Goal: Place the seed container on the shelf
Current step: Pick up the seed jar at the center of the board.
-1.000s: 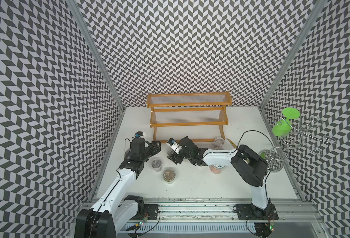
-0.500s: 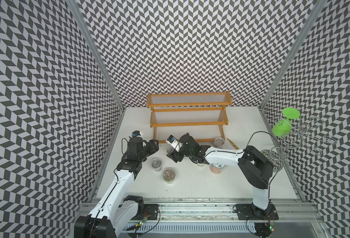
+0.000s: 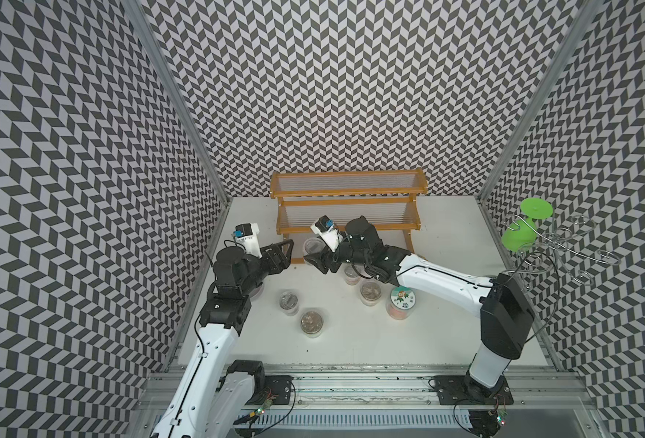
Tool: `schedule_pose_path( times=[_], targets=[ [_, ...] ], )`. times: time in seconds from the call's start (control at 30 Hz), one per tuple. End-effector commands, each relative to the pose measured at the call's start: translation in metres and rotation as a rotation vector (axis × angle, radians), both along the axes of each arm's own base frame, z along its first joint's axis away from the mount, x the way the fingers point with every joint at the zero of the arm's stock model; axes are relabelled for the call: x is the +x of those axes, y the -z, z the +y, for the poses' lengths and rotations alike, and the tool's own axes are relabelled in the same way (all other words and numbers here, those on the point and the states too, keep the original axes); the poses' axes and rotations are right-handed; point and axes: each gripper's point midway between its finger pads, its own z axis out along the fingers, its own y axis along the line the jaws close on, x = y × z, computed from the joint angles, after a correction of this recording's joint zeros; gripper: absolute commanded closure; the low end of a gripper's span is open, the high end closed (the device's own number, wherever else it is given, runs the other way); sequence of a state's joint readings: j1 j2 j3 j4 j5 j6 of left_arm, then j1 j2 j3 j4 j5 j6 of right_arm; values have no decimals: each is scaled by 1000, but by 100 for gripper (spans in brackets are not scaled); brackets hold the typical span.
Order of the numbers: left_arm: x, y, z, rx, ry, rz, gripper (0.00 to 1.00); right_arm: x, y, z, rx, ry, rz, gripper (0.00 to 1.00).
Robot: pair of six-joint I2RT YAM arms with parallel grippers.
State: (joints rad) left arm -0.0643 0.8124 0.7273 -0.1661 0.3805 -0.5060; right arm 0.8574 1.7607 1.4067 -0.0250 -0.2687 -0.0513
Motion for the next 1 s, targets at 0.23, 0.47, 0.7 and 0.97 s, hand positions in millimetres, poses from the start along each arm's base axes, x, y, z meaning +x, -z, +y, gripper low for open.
schedule_pose_path(
  times=[0.23,0.47,0.7,0.97],
  targets=[
    [10,-74,11,21,-29,-74,18,31,-87,-16,71,33,-59,23],
    [42,-80,14,29,-28,-22,18,68,-115,-6,43,89,-101,23],
    [70,-95,32,0,-73,-51,18,98,-140,9,115,132,-128,23],
    [115,-101,46,-15,-56,-44,20,116,-162,11,196,183,-179,23]
  ],
)
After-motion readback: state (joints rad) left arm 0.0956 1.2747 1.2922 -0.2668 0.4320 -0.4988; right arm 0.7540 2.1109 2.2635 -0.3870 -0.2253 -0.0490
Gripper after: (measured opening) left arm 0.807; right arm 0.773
